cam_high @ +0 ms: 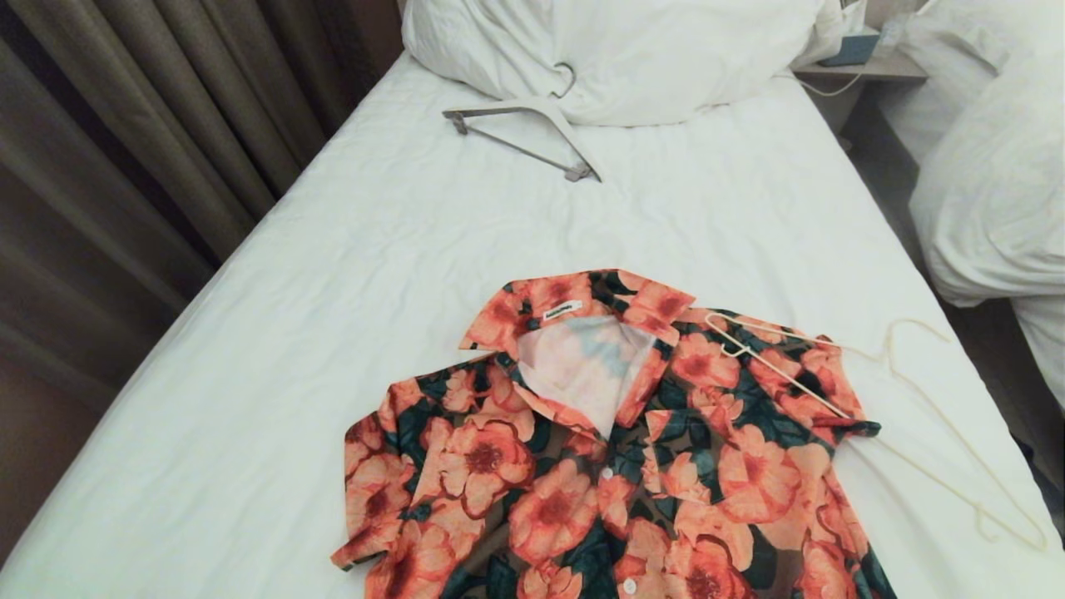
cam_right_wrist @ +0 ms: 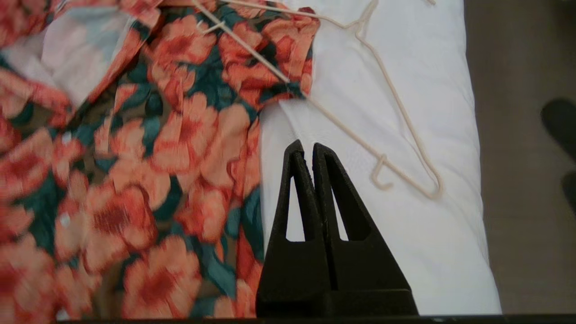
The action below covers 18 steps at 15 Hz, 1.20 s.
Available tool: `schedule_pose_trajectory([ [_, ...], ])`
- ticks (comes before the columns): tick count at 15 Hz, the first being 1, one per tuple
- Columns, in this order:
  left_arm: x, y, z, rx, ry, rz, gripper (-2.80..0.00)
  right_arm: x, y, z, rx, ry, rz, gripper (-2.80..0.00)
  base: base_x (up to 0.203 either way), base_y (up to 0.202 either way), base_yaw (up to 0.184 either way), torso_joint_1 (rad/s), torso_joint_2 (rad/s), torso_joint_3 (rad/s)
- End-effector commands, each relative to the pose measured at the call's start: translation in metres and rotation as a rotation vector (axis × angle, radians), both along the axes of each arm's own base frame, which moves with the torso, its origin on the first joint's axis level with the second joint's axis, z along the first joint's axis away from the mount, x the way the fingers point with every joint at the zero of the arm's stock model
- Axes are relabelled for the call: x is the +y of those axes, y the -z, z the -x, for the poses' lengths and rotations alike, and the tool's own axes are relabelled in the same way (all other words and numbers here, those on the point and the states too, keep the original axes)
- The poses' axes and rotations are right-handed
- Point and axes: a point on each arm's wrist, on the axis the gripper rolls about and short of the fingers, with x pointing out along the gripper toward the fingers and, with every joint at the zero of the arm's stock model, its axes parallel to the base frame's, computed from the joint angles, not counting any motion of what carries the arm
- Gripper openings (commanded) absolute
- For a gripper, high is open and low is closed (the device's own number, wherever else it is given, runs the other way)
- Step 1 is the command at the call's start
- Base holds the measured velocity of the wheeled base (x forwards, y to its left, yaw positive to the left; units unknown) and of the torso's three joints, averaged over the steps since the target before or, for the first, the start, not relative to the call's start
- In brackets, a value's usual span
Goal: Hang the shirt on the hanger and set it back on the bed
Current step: Lift the shirt and hanger
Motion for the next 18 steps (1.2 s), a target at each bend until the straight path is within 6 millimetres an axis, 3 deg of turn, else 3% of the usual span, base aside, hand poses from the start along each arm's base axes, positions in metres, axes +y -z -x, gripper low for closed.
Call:
schedule_pose_trajectory([
  [1,0.0,0.0,0.0,0.002,-0.001,0.0,-2.8,-0.001,-0.013,-0.051,0.18,0.019,-0.027,-2.8,0.0,0.0,0.0,0.0,0.0,0.0],
  [4,0.0,0.0,0.0,0.002,-0.001,0.0,-2.8,-0.023,-0.017,-0.131,0.38,0.148,-0.097,-2.8,0.0,0.0,0.0,0.0,0.0,0.0],
  [7,0.0,0.0,0.0,0.002,-0.001,0.0,-2.8,-0.074,0.005,-0.196,0.56,0.231,-0.224,-2.8,0.0,0.0,0.0,0.0,0.0,0.0],
  [11,0.0,0.0,0.0,0.002,-0.001,0.0,-2.8,-0.148,0.017,-0.227,0.693,0.178,-0.488,-2.8,0.0,0.0,0.0,0.0,0.0,0.0],
  [13,0.0,0.0,0.0,0.002,-0.001,0.0,-2.8,-0.176,0.02,-0.23,0.788,0.08,-0.605,-2.8,0.0,0.0,0.0,0.0,0.0,0.0],
  [14,0.0,0.0,0.0,0.002,-0.001,0.0,-2.8,-0.184,0.021,-0.227,0.822,0.02,-0.658,0.0,0.0,0.0,0.0,0.0,0.0,0.0],
  [18,0.0,0.0,0.0,0.002,-0.001,0.0,-2.8,-0.198,0.036,-0.223,0.83,-0.148,-0.654,0.0,0.0,0.0,0.0,0.0,0.0,0.0],
])
